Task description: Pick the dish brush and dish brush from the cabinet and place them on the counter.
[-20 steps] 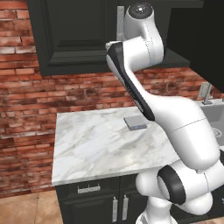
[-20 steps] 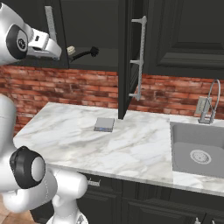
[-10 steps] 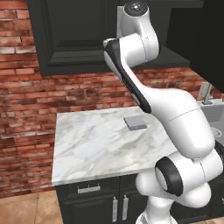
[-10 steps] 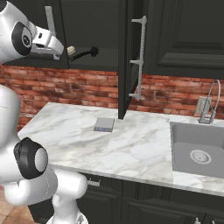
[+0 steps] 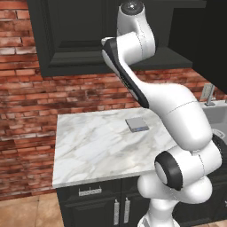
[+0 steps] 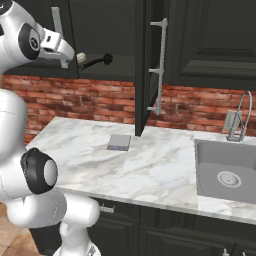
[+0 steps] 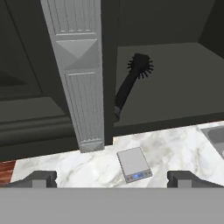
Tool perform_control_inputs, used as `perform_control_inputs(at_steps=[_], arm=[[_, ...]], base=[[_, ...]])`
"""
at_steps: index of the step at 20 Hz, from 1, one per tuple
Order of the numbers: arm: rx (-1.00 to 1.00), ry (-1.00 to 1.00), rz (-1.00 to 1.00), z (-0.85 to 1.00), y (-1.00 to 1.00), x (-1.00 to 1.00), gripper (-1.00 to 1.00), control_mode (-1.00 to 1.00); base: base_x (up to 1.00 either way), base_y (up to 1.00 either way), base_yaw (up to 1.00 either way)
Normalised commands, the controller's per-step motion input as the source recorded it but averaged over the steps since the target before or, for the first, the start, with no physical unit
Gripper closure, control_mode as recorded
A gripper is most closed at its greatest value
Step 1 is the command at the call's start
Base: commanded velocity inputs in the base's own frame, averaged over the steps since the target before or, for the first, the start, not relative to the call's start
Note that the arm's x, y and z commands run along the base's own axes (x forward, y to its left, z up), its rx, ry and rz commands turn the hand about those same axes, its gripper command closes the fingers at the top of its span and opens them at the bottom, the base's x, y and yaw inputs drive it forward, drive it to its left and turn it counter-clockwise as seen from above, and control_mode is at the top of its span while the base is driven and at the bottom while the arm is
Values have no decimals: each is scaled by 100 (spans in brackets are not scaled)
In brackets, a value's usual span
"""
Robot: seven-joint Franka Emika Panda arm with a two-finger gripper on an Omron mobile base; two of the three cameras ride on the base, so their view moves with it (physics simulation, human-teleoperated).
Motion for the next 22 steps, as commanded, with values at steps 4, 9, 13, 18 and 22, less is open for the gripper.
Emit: perform_control_inputs(at_steps=[4, 9, 13, 18, 22], arm=[[0, 0, -2, 0, 6, 25, -100, -100], [0, 0, -3, 0, 1, 23, -100, -100], [0, 0, -2, 0, 1, 20, -100, -100], [0, 0, -2, 0, 1, 21, -100, -100], [0, 0, -2, 0, 2, 21, -100, -100]], base=[[0, 0, 0], [0, 0, 0], [0, 0, 0], [0, 0, 0], [0, 0, 0]])
